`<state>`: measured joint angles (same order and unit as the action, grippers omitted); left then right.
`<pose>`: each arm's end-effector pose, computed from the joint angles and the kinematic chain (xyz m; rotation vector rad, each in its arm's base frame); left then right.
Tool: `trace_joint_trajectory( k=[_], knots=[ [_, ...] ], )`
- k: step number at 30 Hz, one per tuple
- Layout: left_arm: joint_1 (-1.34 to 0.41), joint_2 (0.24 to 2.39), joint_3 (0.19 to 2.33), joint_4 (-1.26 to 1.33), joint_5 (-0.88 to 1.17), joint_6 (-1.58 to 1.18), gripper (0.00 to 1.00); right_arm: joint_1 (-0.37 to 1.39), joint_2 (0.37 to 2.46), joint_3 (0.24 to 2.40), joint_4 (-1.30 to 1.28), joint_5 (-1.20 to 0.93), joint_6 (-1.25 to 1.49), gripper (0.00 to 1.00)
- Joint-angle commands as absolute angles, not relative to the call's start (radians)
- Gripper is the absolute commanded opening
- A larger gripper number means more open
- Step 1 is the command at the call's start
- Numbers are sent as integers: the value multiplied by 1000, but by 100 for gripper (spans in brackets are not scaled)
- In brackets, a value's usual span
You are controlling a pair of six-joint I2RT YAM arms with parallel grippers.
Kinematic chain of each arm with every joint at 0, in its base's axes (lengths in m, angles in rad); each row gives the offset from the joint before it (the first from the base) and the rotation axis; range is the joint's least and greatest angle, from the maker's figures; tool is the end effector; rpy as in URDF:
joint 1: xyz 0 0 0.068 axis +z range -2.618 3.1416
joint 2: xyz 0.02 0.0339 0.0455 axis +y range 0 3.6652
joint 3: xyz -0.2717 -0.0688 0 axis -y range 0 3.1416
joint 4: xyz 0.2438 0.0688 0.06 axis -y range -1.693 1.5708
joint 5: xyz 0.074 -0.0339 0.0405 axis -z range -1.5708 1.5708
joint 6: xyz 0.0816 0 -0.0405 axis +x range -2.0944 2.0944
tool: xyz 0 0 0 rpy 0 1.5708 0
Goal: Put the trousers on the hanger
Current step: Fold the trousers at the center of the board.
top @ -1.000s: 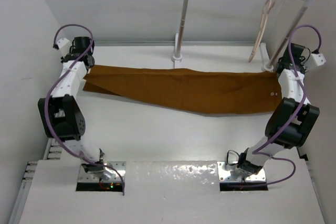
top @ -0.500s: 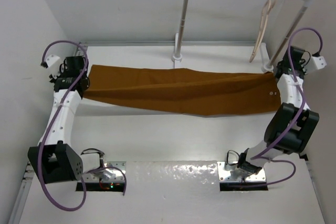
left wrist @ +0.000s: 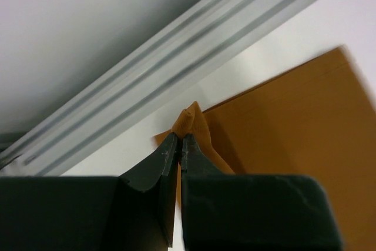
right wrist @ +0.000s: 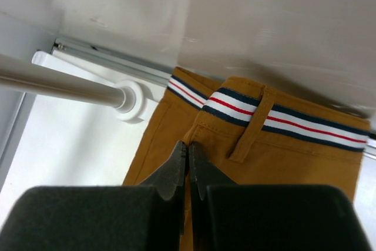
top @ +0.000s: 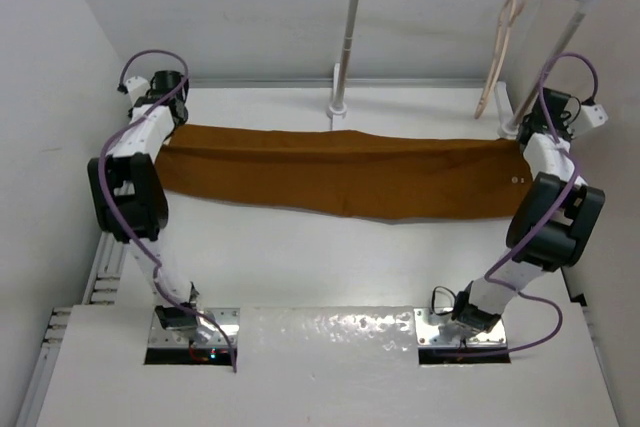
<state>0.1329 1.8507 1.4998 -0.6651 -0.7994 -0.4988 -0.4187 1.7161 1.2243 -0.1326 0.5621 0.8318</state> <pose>0.4022 0.1128 0.2359 -0.9914 2.1304 0.8483 0.3648 -0.2099 0.2365 1.4718 1.5118 -0.3706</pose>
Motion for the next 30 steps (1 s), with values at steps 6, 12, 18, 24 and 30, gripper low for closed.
trace_joint_trajectory(
  k=[6, 12, 18, 24, 30],
  knots=[
    [158, 2114, 1769, -623, -781, -499, 0, -419, 1847, 1382, -12, 552, 755, 0],
    [163, 2141, 1815, -520, -719, -469, 0, -411, 1910, 1454, 3, 532, 753, 0],
    [169, 2226, 1914, -548, -716, -466, 0, -408, 2003, 1516, -49, 545, 736, 0],
    [169, 2261, 1972, -523, -696, -422, 3, -407, 2065, 1555, -41, 532, 741, 2],
    [169, 2329, 2025, -484, -643, -420, 17, -405, 2091, 1563, -44, 526, 738, 9]
  ],
)
